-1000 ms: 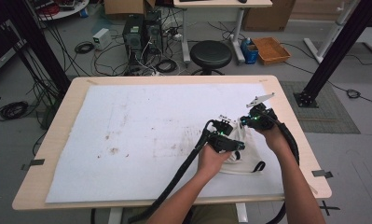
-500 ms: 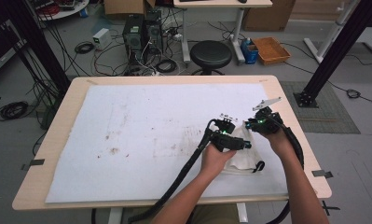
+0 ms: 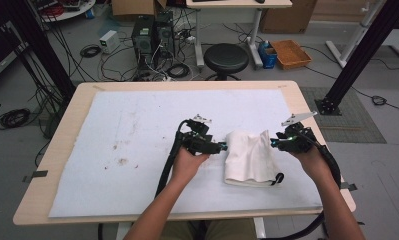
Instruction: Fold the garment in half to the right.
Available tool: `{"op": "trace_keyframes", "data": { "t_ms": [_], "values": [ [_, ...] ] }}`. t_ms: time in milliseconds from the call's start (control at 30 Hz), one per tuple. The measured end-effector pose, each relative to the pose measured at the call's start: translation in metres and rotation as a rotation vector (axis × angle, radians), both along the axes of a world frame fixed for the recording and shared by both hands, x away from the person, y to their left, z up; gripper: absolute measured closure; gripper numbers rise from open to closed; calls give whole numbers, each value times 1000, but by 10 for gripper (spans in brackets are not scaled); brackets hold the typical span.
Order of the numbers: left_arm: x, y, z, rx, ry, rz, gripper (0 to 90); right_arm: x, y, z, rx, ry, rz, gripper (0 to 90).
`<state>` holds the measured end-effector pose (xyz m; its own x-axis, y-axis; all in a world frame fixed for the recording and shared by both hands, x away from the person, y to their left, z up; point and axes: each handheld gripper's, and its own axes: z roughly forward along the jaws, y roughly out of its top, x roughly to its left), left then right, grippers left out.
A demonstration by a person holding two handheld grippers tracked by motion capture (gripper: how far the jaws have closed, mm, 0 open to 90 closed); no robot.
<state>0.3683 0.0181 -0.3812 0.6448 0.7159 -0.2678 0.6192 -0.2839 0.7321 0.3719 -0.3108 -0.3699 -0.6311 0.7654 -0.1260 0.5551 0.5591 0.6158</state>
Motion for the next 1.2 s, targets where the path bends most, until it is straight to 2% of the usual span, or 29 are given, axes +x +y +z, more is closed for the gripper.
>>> {"op": "trace_keyframes", "data": {
  "t_ms": [67, 167, 300, 367, 433, 467, 500, 633, 733, 833, 867, 900, 933, 967, 1067, 1133, 1167, 1200],
  "values": [
    [-3, 13, -3, 24, -3, 16, 367, -8, 7, 1, -9, 58, 34, 575],
    [-7, 30, -7, 51, -16, 33, 334, -20, 15, -2, -12, 110, 69, 539],
    [-16, 55, -13, 65, -34, 50, 315, -35, 21, -17, -21, 191, 85, 555],
    [-21, 68, -15, 72, -42, 61, 315, -42, 23, -25, -14, 226, 76, 599],
    [-27, 80, -18, 72, -42, 74, 315, -44, 24, -33, -25, 249, 76, 730],
    [-31, 86, -21, 73, -39, 82, 315, -45, 25, -37, -34, 264, 81, 840],
    [-34, 90, -22, 77, -39, 85, 315, -46, 26, -41, -59, 262, 97, 881],
    [-43, 108, -29, 53, -39, 108, 315, -54, 21, -35, -71, 208, 88, 892],
    [-48, 118, -33, 30, -42, 127, 315, -61, 14, -30, -109, 219, 62, 892],
    [-51, 126, -37, 17, -36, 140, 315, -64, 8, -33, -161, 250, 46, 880],
    [-52, 129, -39, 11, -34, 145, 315, -64, 7, -33, -160, 259, 35, 818],
    [-52, 130, -39, 6, -34, 150, 315, -63, 6, -31, -152, 247, 15, 692],
    [-52, 131, -40, 10, -31, 152, 315, -62, 6, -28, -145, 222, 1, 628],
    [-52, 132, -40, 12, -28, 152, 315, -61, 7, -23, -127, 176, -5, 600],
    [-52, 133, -38, 5, -36, 150, 315, -54, 20, -8, -42, 77, 32, 604],
    [-52, 132, -39, 13, -35, 144, 315, -44, 39, -7, -2, 49, 90, 660],
    [-52, 131, -39, 16, -33, 144, 315, -37, 50, -9, 13, 50, 123, 685],
    [-52, 131, -40, 17, -32, 143, 314, -30, 61, -12, 7, 40, 143, 698]
  ]
}}
